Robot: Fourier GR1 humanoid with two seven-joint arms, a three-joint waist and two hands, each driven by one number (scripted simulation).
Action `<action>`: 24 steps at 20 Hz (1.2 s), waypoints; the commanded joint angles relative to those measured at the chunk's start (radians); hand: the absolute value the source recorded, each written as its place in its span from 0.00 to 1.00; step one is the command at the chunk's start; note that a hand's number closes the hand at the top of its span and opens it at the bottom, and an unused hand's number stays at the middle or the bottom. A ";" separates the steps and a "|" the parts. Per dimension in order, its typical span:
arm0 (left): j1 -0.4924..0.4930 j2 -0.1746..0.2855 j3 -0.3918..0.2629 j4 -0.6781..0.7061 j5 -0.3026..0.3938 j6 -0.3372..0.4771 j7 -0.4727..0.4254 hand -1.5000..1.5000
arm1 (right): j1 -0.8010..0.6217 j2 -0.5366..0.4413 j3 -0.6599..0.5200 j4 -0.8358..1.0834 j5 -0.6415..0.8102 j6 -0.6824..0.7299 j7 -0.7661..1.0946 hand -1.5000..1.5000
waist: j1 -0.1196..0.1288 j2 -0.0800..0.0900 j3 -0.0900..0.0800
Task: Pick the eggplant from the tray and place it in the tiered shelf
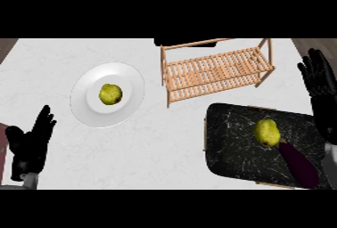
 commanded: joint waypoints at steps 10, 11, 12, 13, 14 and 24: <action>-0.014 -0.061 -0.075 -0.004 0.100 -0.172 0.114 0.50 | 0.175 -0.440 -0.250 0.453 0.005 0.348 -0.027 1.00 | 0.011 0.027 0.052; -0.038 -0.094 -0.073 0.015 0.096 -0.150 0.107 0.50 | 0.165 -0.445 -0.270 0.529 -0.020 0.423 -0.123 0.00 | 0.014 0.025 0.052; -0.049 -0.072 -0.066 0.013 0.103 -0.161 0.147 0.50 | 0.162 -0.473 -0.296 0.572 -0.049 0.499 -0.171 0.00 | 0.013 0.022 0.052; -0.044 -0.094 -0.079 0.017 0.081 -0.138 0.132 0.50 | 0.145 -0.474 -0.286 0.646 -0.031 0.549 -0.243 0.00 | 0.024 0.023 0.052; -0.044 -0.056 -0.052 0.012 0.106 -0.189 0.145 0.50 | 0.169 -0.486 -0.279 0.644 -0.002 0.589 -0.312 0.00 | 0.019 0.019 0.051; -0.081 -0.110 -0.026 0.090 0.071 -0.195 0.115 0.50 | 0.151 -0.632 -0.212 0.583 0.072 0.912 -0.340 0.00 | 0.013 0.015 0.048</action>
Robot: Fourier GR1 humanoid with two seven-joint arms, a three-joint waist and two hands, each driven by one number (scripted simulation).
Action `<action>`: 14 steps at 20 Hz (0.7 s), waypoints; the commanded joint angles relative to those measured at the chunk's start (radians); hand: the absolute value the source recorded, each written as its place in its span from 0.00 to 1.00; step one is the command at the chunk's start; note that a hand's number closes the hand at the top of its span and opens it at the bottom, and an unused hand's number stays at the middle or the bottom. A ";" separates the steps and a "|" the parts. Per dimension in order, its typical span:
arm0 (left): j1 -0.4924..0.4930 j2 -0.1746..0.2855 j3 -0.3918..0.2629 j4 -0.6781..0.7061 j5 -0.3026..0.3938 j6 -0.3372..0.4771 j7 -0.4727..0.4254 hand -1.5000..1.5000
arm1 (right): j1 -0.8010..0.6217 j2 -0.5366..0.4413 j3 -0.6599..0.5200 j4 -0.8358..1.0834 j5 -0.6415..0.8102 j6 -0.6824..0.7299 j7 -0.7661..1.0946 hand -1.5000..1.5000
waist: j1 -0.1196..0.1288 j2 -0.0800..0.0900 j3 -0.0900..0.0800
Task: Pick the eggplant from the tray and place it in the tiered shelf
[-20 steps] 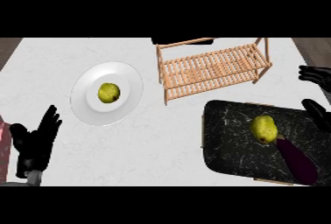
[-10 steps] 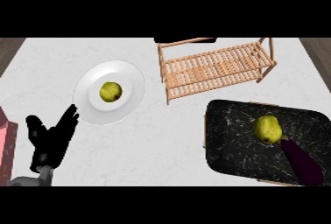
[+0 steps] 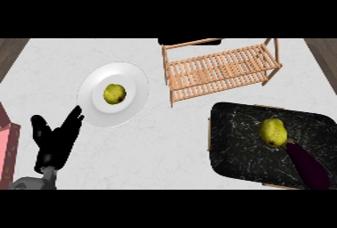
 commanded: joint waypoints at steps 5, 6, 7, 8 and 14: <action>-0.013 -0.010 0.024 0.022 0.003 -0.024 0.032 0.50 | 0.002 -0.050 0.055 -0.275 0.020 0.031 0.257 0.00 | -0.009 0.000 -0.005; 0.039 -0.008 0.012 -0.014 -0.013 -0.005 0.026 0.50 | 0.038 -0.046 0.040 -0.361 -0.035 0.019 0.351 0.00 | -0.017 -0.005 -0.006; 0.023 0.010 0.036 0.002 0.003 -0.038 0.031 0.50 | 0.019 -0.067 0.013 -0.357 -0.059 0.030 0.406 0.00 | -0.012 -0.002 -0.006; -0.042 -0.023 0.019 0.070 -0.016 -0.022 0.028 0.50 | -0.027 -0.015 0.071 -0.420 -0.048 -0.045 0.499 0.00 | -0.014 0.001 -0.007; 0.028 -0.039 0.008 0.011 -0.029 -0.038 0.012 0.50 | -0.057 0.075 0.155 -0.595 0.044 -0.207 0.776 0.00 | 0.005 0.002 -0.005</action>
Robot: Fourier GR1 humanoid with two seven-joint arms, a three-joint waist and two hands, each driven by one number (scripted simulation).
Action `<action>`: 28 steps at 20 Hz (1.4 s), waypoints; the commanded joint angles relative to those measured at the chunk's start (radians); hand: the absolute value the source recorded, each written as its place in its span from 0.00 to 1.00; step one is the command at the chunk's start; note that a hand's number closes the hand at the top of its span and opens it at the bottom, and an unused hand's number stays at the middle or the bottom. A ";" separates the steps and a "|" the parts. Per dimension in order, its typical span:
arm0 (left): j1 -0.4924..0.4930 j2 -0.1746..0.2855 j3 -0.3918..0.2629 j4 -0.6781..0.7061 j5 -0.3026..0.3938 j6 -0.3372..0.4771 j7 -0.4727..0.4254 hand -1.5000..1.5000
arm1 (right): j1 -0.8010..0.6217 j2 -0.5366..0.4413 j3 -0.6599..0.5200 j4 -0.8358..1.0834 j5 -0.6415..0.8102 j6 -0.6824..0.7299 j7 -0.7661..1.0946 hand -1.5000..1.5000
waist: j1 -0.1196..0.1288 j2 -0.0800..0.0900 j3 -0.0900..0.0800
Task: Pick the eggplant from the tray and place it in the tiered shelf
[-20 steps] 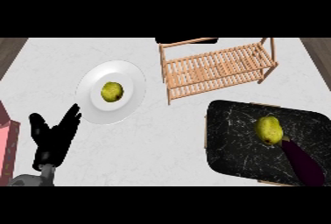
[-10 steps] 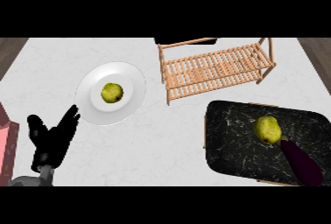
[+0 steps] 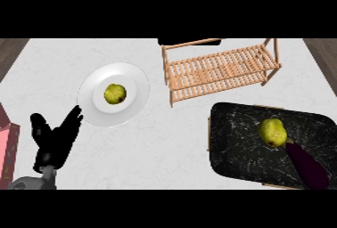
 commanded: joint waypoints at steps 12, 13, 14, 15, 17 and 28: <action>0.011 -0.035 0.028 0.005 -0.043 -0.046 0.035 0.50 | 0.012 0.194 0.187 -0.309 0.238 -0.066 0.441 0.00 | -0.001 0.004 -0.001; 0.013 -0.080 0.022 0.021 -0.067 -0.018 -0.008 0.50 | 0.009 0.196 0.171 -0.247 0.258 -0.033 0.401 0.00 | 0.000 0.005 -0.001; -0.004 -0.057 0.040 0.036 -0.059 -0.046 0.004 0.50 | 0.004 0.206 0.186 -0.278 0.271 -0.034 0.457 0.00 | 0.000 0.005 -0.001; 0.016 -0.067 0.023 -0.015 -0.070 -0.019 0.031 0.50 | -0.043 0.202 0.190 -0.203 0.304 -0.013 0.433 0.00 | 0.006 0.005 -0.001; -0.045 -0.049 0.068 0.097 -0.062 -0.069 0.018 0.50 | 0.053 0.210 0.154 -0.270 0.327 -0.035 0.432 0.00 | -0.007 0.005 -0.001; 0.016 -0.095 0.082 -0.053 -0.115 -0.064 0.108 0.50 | 0.083 0.346 0.119 -0.236 0.550 -0.013 0.370 0.00 | 0.001 0.004 -0.001</action>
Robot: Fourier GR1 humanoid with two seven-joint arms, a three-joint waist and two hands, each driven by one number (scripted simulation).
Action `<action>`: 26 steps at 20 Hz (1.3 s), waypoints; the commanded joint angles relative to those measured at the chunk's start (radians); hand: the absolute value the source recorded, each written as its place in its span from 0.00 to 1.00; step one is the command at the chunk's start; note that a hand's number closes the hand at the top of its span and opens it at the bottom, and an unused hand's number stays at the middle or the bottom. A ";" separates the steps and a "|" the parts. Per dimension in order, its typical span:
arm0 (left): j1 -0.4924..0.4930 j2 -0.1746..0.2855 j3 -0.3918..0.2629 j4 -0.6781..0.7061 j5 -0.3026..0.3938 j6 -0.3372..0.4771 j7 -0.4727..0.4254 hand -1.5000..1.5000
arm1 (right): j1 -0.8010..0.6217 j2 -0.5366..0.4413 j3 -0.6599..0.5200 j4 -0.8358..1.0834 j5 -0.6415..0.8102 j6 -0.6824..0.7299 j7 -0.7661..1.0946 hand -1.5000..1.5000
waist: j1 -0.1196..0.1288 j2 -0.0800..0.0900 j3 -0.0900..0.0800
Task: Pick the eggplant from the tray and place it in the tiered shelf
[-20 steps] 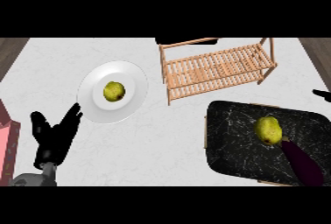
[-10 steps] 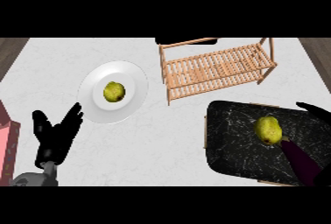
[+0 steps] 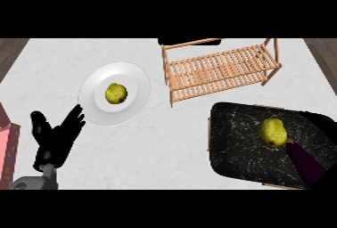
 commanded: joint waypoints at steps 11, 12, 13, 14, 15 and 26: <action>-0.008 -0.063 0.032 0.019 -0.079 -0.014 0.016 0.50 | -0.009 0.160 0.024 0.145 0.315 -0.050 -0.102 0.00 | 0.002 0.003 -0.003; 0.051 -0.064 0.006 -0.103 -0.082 -0.002 0.069 0.50 | 0.018 0.160 0.020 0.133 0.332 -0.061 -0.110 0.00 | 0.004 0.002 -0.002; 0.017 -0.094 0.016 0.012 -0.101 -0.013 -0.025 0.50 | 0.042 0.188 0.042 0.080 0.357 -0.071 -0.089 0.00 | -0.001 0.003 -0.003; -0.035 -0.016 0.090 0.029 -0.035 -0.070 0.050 0.50 | 0.009 0.140 -0.010 0.231 0.353 -0.097 -0.215 0.00 | 0.002 0.004 -0.002; -0.001 -0.062 0.066 0.018 -0.070 -0.036 0.018 0.50 | -0.039 0.153 -0.013 0.283 0.375 -0.096 -0.239 0.00 | 0.004 0.004 -0.003; 0.001 -0.096 0.082 0.022 -0.132 -0.059 0.017 0.50 | -0.017 0.252 -0.036 0.344 0.476 -0.159 -0.356 0.00 | 0.001 0.003 -0.003</action>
